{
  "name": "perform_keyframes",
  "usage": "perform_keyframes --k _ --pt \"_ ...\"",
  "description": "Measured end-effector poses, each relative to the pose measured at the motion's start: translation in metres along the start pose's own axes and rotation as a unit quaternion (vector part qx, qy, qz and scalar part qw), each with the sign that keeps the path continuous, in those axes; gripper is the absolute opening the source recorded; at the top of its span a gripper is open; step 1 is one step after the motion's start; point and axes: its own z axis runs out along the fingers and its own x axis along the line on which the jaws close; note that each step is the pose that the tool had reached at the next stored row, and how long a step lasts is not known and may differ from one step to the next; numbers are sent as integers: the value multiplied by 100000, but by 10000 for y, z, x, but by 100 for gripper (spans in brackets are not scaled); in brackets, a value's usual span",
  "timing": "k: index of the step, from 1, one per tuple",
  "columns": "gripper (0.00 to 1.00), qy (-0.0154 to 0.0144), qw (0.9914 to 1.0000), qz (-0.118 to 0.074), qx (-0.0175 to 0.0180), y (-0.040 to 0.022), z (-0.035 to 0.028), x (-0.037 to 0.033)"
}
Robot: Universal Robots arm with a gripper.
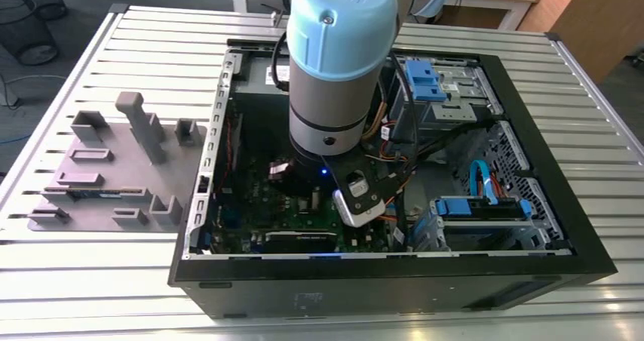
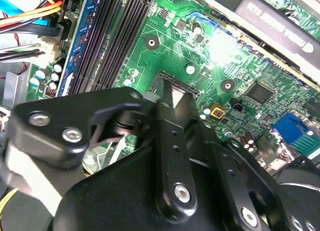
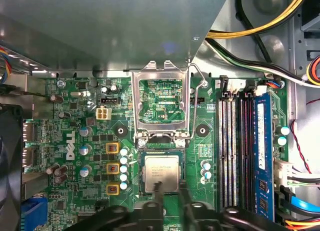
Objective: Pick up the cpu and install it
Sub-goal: 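Place the cpu into insertion slot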
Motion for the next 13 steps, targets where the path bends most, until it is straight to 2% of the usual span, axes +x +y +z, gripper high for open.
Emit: perform_keyframes --k 1,4,13 --pt "26 1 100000 -2 -1 0 0 0" --pt "11 1 100000 -1 -18 0 0 0" --pt "11 -1 100000 -2 -77 9 8 17"
